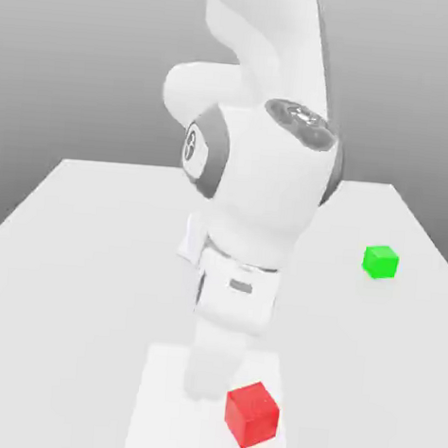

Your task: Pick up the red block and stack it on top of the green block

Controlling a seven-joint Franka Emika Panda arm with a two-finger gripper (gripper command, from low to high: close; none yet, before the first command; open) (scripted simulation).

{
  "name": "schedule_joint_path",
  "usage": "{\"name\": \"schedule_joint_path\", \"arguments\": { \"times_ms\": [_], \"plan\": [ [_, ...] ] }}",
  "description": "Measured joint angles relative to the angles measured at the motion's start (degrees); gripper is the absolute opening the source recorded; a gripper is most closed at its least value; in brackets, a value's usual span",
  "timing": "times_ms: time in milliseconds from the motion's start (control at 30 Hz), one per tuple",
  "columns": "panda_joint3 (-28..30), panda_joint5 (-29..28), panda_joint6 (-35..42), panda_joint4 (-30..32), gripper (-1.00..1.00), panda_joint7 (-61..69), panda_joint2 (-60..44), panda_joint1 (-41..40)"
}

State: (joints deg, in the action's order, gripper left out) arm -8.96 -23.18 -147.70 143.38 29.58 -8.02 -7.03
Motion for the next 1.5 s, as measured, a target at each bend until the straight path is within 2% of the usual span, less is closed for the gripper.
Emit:
{"name": "schedule_joint_path", "arguments": {
  "times_ms": [200, 300, 433, 467, 700, 967, 1133, 1500],
  "plan": [
    [-8.0, 13.8, -7.5, 3.5, 0.0, 27.3, -1.4, -4.7],
    [-7.8, 13.1, -11.1, 3.2, 0.0, 28.6, -4.8, -4.8],
    [-4.0, 8.4, -16.0, 2.2, 0.0, 25.4, -11.0, -1.8],
    [-3.2, 7.6, -16.9, 2.0, -1.0, 24.8, -12.1, -1.2],
    [-3.2, 7.7, -16.7, 2.0, -1.0, 24.9, -12.0, -1.2],
    [-9.2, 17.1, -8.3, 4.3, -1.0, 31.0, -0.7, -3.8],
    [-17.1, 24.8, -7.3, 8.0, -1.0, 28.4, 5.2, 5.2],
    [-28.7, 41.8, -4.8, 15.8, -1.0, 21.0, 17.9, 27.4]
  ]
}}
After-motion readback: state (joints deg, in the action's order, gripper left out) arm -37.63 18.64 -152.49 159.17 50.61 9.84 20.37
